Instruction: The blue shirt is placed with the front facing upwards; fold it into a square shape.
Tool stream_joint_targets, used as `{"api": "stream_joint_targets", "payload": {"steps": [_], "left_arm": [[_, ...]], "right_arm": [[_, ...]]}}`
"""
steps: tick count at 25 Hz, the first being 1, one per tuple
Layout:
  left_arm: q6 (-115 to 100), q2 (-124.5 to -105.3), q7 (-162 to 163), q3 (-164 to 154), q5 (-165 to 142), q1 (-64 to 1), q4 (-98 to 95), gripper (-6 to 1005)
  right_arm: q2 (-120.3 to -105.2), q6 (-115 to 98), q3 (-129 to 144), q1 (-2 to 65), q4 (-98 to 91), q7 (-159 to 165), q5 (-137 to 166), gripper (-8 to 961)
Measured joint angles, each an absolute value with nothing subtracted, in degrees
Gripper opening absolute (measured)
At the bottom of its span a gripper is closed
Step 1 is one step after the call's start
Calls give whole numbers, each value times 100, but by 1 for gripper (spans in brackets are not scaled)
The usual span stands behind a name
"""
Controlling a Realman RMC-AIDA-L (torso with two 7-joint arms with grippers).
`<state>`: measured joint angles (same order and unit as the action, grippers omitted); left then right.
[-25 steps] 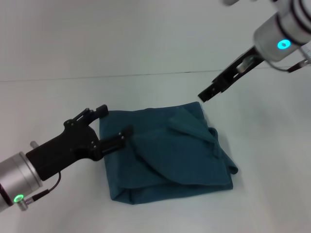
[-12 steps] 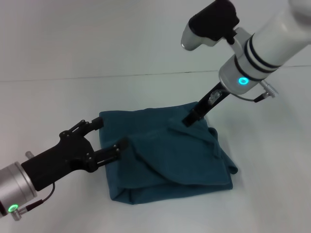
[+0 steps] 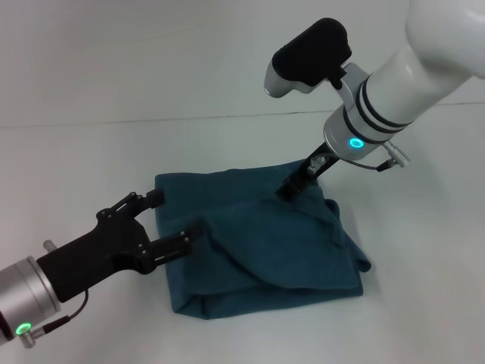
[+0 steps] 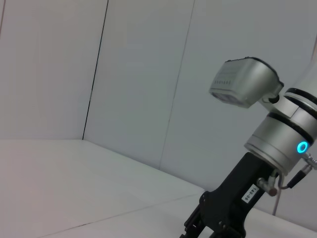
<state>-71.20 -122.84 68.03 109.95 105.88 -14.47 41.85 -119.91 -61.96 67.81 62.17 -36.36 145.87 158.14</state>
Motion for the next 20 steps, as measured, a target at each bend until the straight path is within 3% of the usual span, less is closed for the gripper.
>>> {"api": "stream_joint_targets", "payload": {"steps": [14, 19, 20], "left_arm": [[-7079, -12287, 6803, 11010, 10587, -1481, 4178, 933], [-7083, -12301, 6802, 11171, 10589, -1484, 4141, 932], [-7100, -12304, 6802, 11209, 10590, -1485, 4120, 932]], "right_arm": [[-11916, -6030, 6823, 6071, -3627, 14752, 15828, 261], [-11846, -6074, 6660, 5896, -3715, 14794, 15830, 41], [-11830, -6073, 6588, 5862, -3715, 14795, 15830, 35]]}}
